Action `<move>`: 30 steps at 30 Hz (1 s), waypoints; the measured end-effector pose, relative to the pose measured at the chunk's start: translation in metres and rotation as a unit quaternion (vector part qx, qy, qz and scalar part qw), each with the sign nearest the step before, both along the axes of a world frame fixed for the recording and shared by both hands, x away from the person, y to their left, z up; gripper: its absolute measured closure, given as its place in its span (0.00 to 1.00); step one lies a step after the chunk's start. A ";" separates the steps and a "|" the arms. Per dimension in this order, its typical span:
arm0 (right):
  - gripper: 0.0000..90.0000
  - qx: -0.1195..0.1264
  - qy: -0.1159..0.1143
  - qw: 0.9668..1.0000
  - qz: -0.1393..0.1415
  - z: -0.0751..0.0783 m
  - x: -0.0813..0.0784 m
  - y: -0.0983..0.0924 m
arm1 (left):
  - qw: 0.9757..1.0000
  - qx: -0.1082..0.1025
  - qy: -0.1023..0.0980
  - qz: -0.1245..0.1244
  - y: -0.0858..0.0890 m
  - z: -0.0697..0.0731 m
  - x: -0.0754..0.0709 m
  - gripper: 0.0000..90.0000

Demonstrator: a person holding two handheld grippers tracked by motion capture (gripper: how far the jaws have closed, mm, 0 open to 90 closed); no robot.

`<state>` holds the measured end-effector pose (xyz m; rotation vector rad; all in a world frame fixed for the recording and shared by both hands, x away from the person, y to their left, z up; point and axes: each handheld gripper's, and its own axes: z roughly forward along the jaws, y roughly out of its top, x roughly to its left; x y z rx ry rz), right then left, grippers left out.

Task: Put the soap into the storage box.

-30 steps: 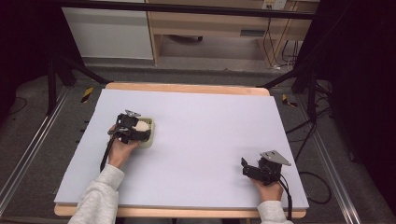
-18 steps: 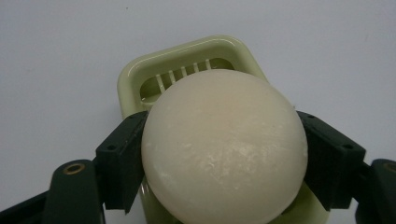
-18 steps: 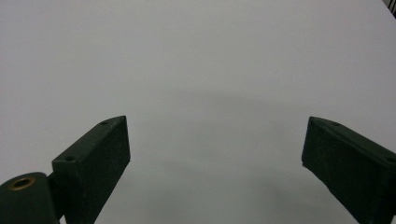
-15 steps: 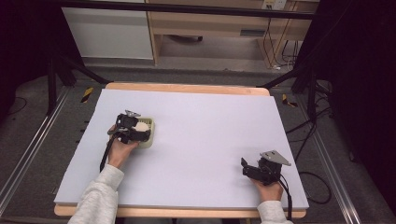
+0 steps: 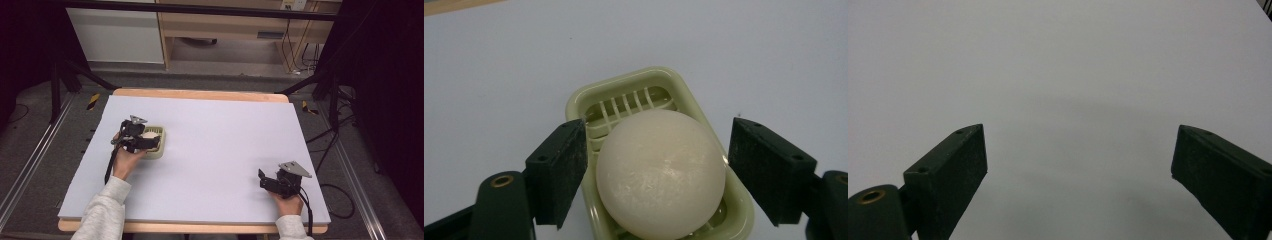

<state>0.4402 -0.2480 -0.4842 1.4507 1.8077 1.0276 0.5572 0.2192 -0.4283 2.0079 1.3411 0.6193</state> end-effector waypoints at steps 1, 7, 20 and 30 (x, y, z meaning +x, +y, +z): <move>0.09 0.000 0.000 1.000 0.000 0.000 0.000 0.000 | 1.000 -0.002 -0.002 0.001 0.001 0.001 -0.001 0.26; 0.09 0.003 -0.001 1.000 -0.001 0.001 -0.001 -0.001 | 1.000 -0.005 -0.018 0.002 0.003 0.008 -0.011 0.25; 0.08 0.007 -0.002 1.000 -0.005 0.002 -0.002 -0.003 | 0.999 -0.015 -0.045 0.000 0.010 0.013 -0.038 0.24; 0.07 0.007 0.000 1.000 -0.004 0.002 -0.003 -0.004 | 0.998 -0.011 -0.062 -0.001 0.016 0.009 -0.061 0.24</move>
